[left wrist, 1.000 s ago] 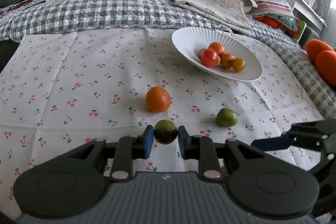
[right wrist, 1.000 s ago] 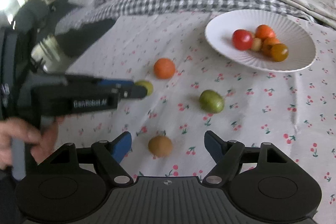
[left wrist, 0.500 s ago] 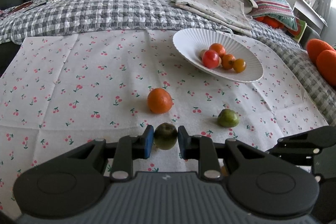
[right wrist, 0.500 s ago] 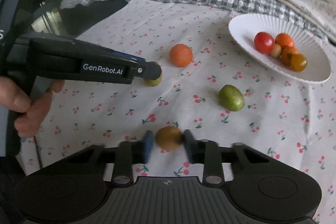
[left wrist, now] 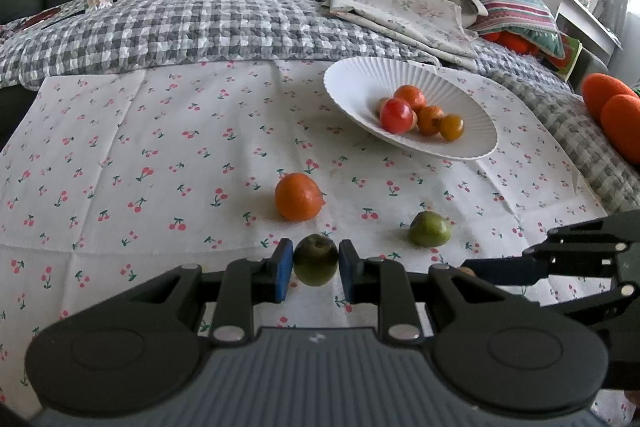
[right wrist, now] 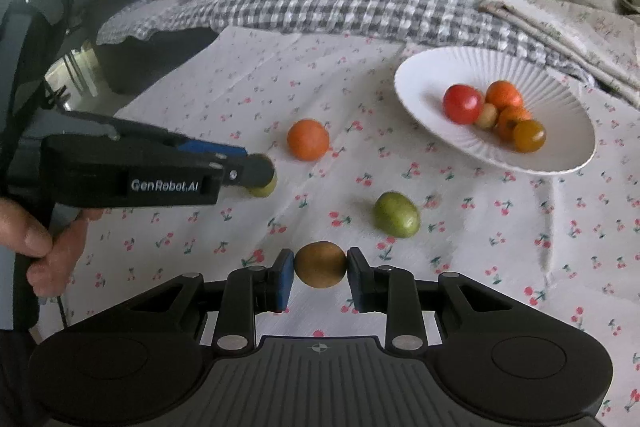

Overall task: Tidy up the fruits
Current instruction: 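Grasp the brown kiwi with the right tool while the left tool holds the lime, then carry the lime and kiwi over the white bowl and open both tools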

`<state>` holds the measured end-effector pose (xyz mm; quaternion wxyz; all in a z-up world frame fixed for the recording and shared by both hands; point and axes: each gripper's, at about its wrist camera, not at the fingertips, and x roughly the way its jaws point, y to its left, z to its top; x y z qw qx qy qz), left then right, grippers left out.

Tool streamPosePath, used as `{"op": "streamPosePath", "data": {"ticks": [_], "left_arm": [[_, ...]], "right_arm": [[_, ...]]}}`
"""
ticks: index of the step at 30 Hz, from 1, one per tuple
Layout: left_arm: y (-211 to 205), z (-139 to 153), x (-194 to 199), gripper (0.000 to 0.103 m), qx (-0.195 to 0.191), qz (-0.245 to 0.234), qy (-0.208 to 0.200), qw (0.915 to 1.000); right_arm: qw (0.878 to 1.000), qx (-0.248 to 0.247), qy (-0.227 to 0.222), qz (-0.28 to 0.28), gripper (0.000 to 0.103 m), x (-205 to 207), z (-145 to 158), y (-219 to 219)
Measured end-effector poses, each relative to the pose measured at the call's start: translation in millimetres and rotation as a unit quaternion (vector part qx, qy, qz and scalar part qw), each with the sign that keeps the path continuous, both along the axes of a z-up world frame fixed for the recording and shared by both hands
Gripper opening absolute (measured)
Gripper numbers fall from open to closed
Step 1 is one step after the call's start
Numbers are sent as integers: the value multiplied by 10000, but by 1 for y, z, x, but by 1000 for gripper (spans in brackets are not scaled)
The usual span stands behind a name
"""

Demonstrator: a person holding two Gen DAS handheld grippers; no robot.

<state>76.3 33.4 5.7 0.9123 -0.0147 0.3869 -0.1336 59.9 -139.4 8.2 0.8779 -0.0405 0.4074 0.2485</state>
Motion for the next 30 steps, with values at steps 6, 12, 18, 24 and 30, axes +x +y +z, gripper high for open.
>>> {"op": "streamPosePath", "data": {"ticks": [6, 12, 18, 24, 30], "left_arm": [[-1, 3, 1, 23, -8, 20, -42, 10000], [-9, 11, 3, 23, -43, 14, -110, 9999], [-24, 19, 8, 23, -106, -62, -183, 9998], [-39, 27, 13, 23, -74, -102, -268, 9996], [-47, 31, 21, 23, -32, -95, -301, 9995]], "right_arm": [[9999, -71, -116, -79, 28, 0, 3, -1], [9995, -66, -270, -162, 28, 1, 12, -5], [9985, -75, -446, -296, 28, 3, 21, -13], [9974, -59, -543, -462, 28, 7, 27, -25], [9962, -60, -641, -584, 28, 13, 33, -36]]}}
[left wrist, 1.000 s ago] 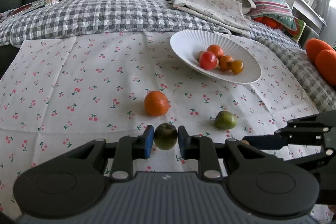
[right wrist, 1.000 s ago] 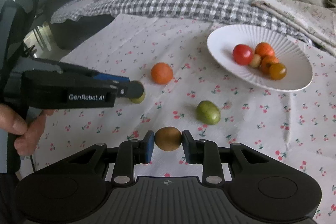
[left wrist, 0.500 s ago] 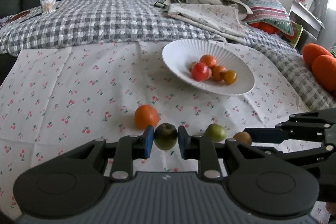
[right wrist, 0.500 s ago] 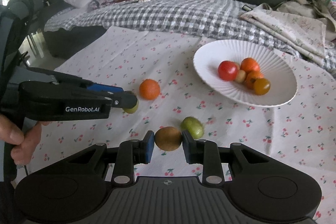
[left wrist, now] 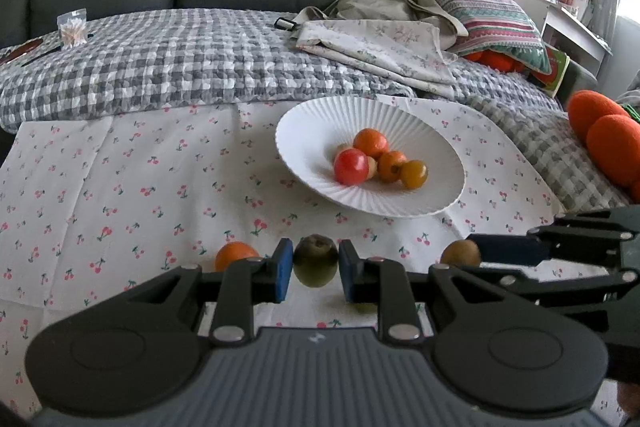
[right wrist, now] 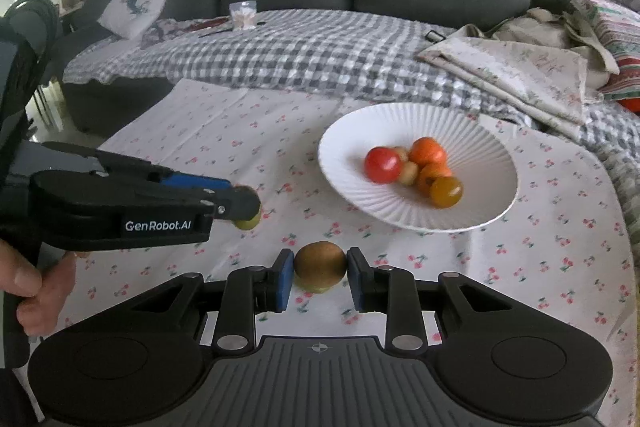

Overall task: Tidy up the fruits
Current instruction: 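Carry the lime and kiwi over the white bowl and open both tools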

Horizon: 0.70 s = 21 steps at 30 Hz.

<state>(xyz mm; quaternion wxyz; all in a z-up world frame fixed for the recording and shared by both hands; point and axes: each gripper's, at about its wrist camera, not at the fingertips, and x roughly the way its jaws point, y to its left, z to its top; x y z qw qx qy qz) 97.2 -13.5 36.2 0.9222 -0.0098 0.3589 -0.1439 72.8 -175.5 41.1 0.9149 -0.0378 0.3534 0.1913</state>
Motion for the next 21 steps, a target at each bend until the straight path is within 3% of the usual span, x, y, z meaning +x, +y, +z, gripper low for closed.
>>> {"op": "streamPosePath", "data": {"ticks": [11, 21], "left_arm": [[-24, 8, 21, 23, 202, -147, -187, 9995], [-55, -10, 39, 23, 420, -462, -383, 9973]], "right_arm": [[9991, 9, -158, -390, 28, 25, 12, -30], [9971, 39, -154, -749, 28, 54, 10, -59]]}}
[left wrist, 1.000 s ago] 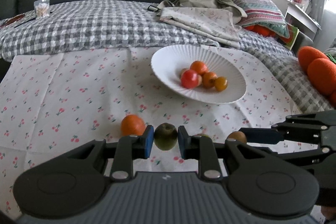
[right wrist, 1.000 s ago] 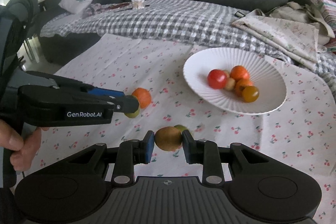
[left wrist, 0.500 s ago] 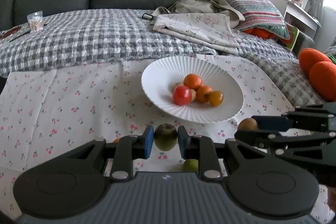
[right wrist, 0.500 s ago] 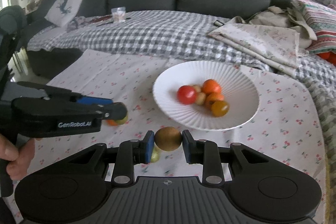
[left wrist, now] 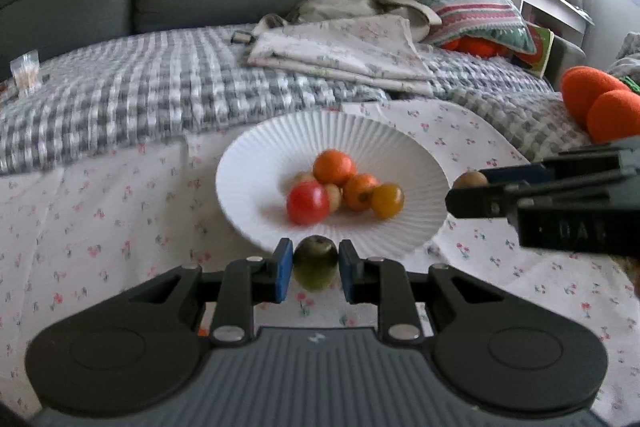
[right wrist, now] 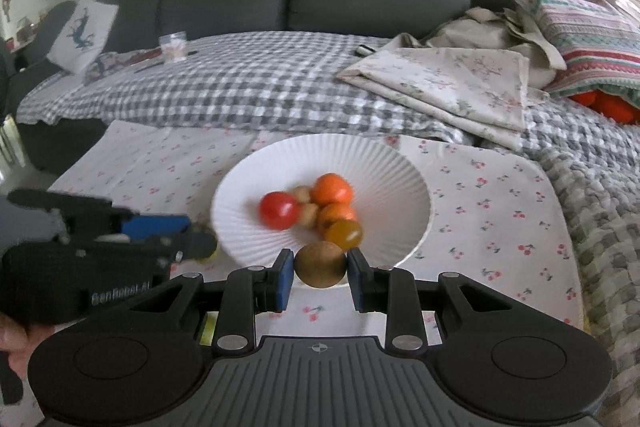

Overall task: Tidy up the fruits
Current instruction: 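Carry the lime and kiwi over the white bowl and open both tools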

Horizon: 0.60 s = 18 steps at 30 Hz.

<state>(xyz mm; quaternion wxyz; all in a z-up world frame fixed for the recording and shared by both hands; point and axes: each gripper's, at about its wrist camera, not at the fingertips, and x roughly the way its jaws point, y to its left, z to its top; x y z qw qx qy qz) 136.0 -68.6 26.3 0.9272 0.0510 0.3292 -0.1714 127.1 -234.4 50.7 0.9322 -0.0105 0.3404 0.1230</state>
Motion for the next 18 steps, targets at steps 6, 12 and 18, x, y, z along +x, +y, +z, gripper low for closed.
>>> {"op": "streamPosePath", "data": {"ticks": [6, 12, 18], "left_arm": [[-12, 2, 12, 23, -109, -235, -220, 9994], [-26, -6, 20, 23, 39, -433, -362, 9984], [-31, -15, 26, 24, 142, -531, -348, 9979]], "right_arm": [[9996, 144, 47, -257, 28, 23, -6, -19], [9992, 90, 181, -332, 28, 38, -20, -22], [9991, 117, 218, -338, 28, 48, -29, -24]]}}
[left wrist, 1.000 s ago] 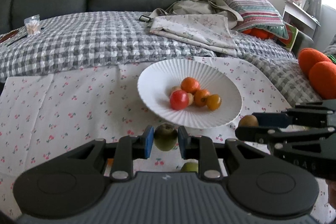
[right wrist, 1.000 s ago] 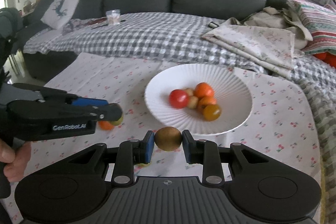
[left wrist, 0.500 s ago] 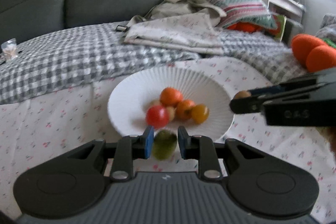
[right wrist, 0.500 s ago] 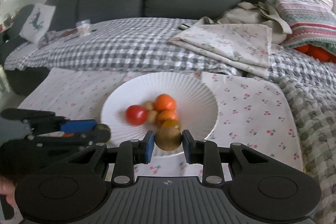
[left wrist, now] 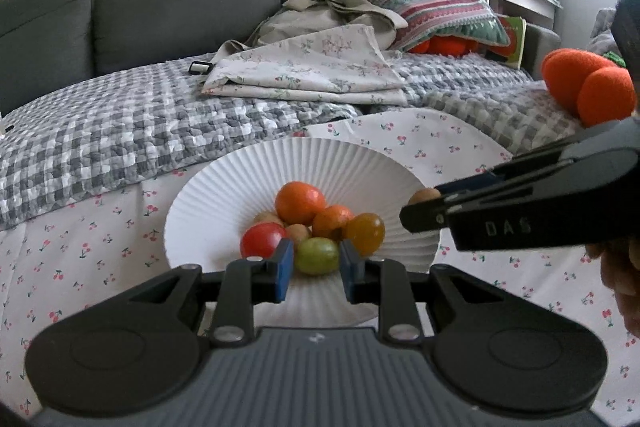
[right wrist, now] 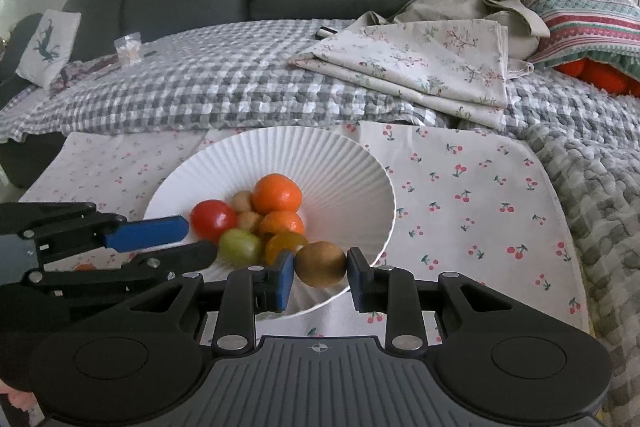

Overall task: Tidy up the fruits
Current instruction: 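Carry the lime and kiwi over the white bowl and open both tools, then move both open tools back toward the mandarin and green fruit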

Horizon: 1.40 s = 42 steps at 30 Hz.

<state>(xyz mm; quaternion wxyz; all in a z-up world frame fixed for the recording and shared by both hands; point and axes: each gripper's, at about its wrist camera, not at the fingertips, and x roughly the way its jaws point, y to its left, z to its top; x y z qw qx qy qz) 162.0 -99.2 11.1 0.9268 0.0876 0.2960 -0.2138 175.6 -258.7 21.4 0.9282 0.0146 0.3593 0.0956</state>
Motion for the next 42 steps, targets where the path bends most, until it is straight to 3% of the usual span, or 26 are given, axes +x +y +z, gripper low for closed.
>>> {"op": "streamPosePath", "data": {"ticks": [10, 12, 15, 23, 33, 42], "left_arm": [[12, 3, 1, 37, -153, 136, 58, 9998], [16, 3, 0, 41, -162, 170, 61, 9997], [24, 4, -1, 44, -144, 246, 54, 9996], [61, 7, -4, 56, -236, 610, 159, 9977], [116, 7, -13, 71, -415, 1139, 473, 9915], [126, 1, -24, 79, -378, 1113, 753, 9902]], "right_arm": [[9999, 108, 12, -134, 29, 7, -3, -7], [9997, 133, -18, -203, 40, 7, -2, -9], [9994, 247, -38, -238, 45, 6, 0, -12], [9985, 407, -75, -371, 51, 2, 9, -19], [9992, 229, -227, -229, 56, -14, 21, -9], [9994, 232, -245, 41, 63, -33, 27, 7]]}}
